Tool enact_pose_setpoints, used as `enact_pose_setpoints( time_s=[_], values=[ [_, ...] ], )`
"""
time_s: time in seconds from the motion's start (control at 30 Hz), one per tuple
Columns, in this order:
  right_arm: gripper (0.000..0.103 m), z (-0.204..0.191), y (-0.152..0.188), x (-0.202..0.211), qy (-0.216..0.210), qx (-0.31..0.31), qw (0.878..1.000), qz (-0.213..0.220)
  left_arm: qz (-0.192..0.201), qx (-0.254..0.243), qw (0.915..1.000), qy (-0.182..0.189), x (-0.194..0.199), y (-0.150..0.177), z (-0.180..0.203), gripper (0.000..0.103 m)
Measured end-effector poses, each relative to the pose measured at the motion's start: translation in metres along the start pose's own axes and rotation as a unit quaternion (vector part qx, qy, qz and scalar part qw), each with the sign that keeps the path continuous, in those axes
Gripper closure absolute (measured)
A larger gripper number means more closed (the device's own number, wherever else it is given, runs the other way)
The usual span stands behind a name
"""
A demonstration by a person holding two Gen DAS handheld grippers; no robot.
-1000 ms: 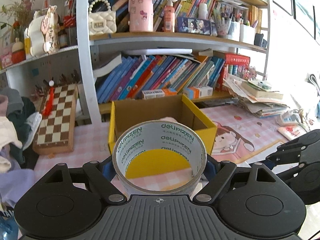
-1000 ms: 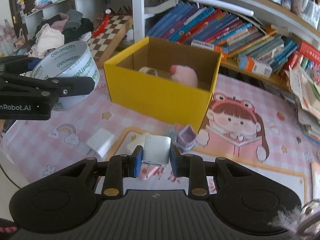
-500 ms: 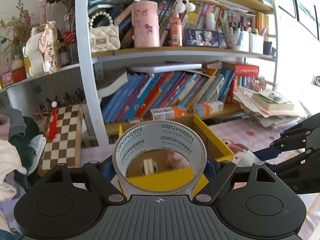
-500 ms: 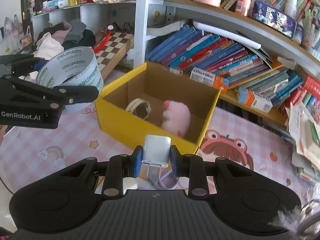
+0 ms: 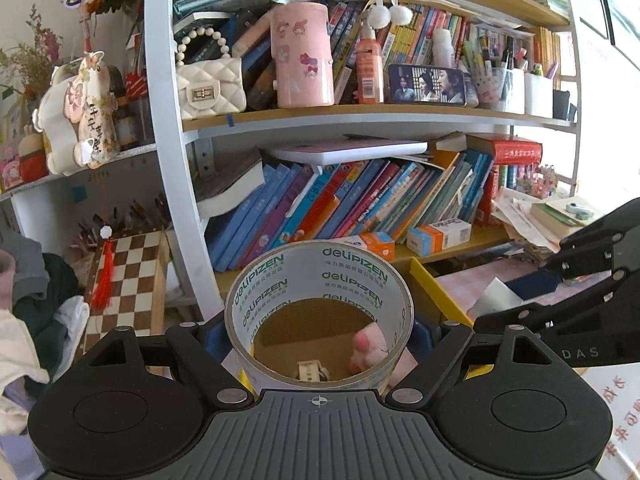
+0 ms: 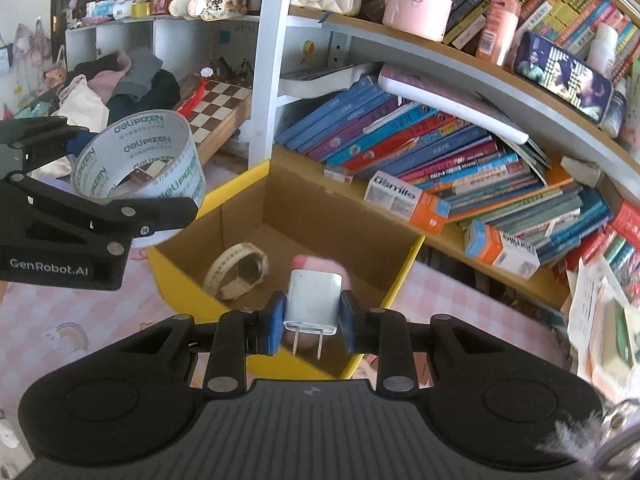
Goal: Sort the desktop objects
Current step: 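Lift the charger and tape roll with both grippers toward the yellow box, then lower the tape roll and charger into the yellow box and open both grippers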
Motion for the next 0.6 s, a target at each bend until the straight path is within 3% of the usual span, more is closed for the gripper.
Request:
enact_pose_setpoints(
  time_s=[0.6],
  values=[
    [0.076,0.015,-0.042,-0.066,-0.012,0.026,1.000,-0.008,-0.054,-0.022,0.9982,-0.013,-0.066,0.005,0.002,0.019]
  ],
)
Point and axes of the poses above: each gripper's, at about its wrist camera, not at the fingertips, and x roughly against the way its jaws point, z to its right, y to its underside, the point moved 10 cm from there along -x, roughly the way its jaws point, and after that the axes turned 11 degrees about -x, right-handed, at the moved point
